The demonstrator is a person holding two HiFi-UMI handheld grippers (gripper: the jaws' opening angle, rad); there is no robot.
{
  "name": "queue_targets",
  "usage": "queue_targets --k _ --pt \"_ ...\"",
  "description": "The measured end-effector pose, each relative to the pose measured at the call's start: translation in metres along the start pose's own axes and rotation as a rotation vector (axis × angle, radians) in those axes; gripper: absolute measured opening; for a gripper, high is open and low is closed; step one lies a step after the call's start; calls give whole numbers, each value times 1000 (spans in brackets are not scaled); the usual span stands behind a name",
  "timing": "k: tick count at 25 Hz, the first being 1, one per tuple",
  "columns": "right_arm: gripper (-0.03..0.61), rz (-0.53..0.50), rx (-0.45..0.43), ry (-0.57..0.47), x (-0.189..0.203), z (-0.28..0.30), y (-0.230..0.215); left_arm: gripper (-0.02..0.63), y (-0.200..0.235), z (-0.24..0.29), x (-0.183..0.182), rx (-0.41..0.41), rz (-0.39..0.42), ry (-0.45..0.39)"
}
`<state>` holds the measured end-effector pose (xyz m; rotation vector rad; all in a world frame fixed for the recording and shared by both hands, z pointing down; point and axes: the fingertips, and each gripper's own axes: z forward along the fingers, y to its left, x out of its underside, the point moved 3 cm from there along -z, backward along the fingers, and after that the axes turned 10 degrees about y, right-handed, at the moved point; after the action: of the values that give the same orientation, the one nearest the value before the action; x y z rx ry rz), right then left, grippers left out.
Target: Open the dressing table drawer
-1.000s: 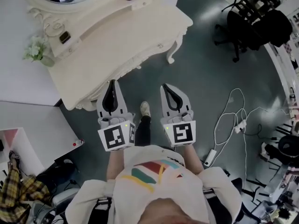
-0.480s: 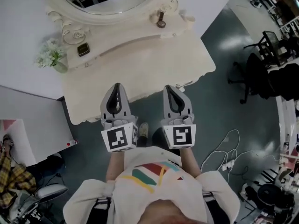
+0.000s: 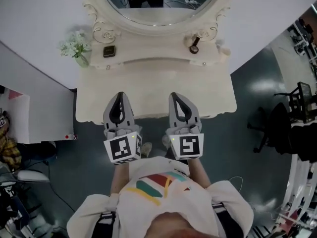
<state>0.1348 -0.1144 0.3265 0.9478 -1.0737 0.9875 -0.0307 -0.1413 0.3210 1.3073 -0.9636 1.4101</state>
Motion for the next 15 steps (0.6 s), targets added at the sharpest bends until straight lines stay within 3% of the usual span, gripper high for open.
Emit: queue_targets --k 5,15 --pt "0 0 -49 -23 -5 11 -17 9 -10 1 -10 -72 5 -31" --pt "0 17 -75 -38 -6 18 -31 9 -20 11 -19 -104 -29 -40"
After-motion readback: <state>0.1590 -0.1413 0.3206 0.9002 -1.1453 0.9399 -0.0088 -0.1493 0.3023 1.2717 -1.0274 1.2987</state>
